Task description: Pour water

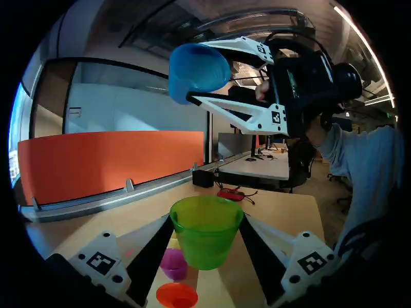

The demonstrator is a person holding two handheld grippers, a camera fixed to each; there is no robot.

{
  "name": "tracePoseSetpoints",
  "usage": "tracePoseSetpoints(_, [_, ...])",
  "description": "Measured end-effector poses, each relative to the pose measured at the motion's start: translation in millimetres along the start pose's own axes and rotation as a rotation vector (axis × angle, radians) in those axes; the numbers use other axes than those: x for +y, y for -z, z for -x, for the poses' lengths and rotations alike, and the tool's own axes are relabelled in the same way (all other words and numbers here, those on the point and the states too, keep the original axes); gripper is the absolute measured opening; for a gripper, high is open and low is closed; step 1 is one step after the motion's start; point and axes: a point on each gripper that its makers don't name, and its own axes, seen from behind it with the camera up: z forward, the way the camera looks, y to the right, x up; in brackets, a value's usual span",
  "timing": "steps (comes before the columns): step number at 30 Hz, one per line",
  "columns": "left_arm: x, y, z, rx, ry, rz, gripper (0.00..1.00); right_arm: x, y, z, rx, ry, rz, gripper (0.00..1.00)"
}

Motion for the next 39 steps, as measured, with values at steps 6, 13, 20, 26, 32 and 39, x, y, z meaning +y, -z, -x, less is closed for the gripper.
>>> tracePoseSetpoints(6, [-1.0,0.9,-2,0.002,-0.003,-0.003,0.87,-6,8.3,-2,0.017,-0.232,-0.027,0.92])
tracePoseSetpoints(13, [-1.2,0.4,-4,0.002,-0.01,-0.007,0.87,-17,16.1,-6,0.038,-0.463,-0.047,0.92])
tracePoseSetpoints(20, [-1.5,0.7,-7,0.006,-0.017,-0.01,0.87,-29,20.2,-11,0.047,-0.686,-0.077,0.92])
tracePoseSetpoints(26, [-1.8,1.3,-10,0.007,-0.029,-0.011,0.87,-44,23.3,-15,0.054,-0.881,-0.11,0.92])
tracePoseSetpoints(32, [-0.1,2.2,-12,0.008,-0.037,-0.012,0.87,-49,25.4,-20,0.068,-1.063,-0.126,0.92])
tracePoseSetpoints(39, [-1.7,3.2,-16,0.01,-0.047,-0.019,0.87,-43,30.2,-22,0.094,-1.252,-0.131,0.92])
